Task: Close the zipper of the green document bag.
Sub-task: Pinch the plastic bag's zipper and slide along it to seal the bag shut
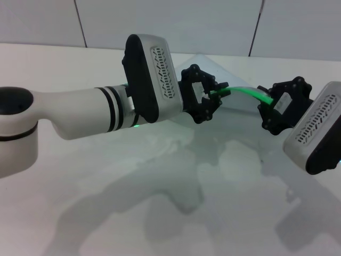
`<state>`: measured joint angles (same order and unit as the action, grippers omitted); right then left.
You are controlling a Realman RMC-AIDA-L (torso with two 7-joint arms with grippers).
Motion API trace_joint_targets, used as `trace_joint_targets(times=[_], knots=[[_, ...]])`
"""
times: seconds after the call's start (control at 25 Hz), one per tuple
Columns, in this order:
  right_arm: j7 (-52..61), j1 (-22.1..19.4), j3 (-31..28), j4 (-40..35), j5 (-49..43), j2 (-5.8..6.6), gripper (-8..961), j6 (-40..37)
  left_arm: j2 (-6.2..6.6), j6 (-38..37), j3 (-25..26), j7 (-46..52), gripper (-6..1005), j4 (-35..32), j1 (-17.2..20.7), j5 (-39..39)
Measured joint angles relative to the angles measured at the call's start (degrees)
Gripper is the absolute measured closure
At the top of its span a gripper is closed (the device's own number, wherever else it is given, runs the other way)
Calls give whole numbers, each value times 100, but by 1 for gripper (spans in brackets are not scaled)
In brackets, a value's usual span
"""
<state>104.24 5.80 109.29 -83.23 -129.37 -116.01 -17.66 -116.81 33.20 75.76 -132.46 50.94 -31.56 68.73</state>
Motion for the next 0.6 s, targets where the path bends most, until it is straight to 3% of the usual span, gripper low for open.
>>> trace_joint_targets(times=[0.6], knots=[[0, 0, -36, 4, 0, 0, 861, 0, 0, -9, -36, 13, 919, -70, 1, -1]])
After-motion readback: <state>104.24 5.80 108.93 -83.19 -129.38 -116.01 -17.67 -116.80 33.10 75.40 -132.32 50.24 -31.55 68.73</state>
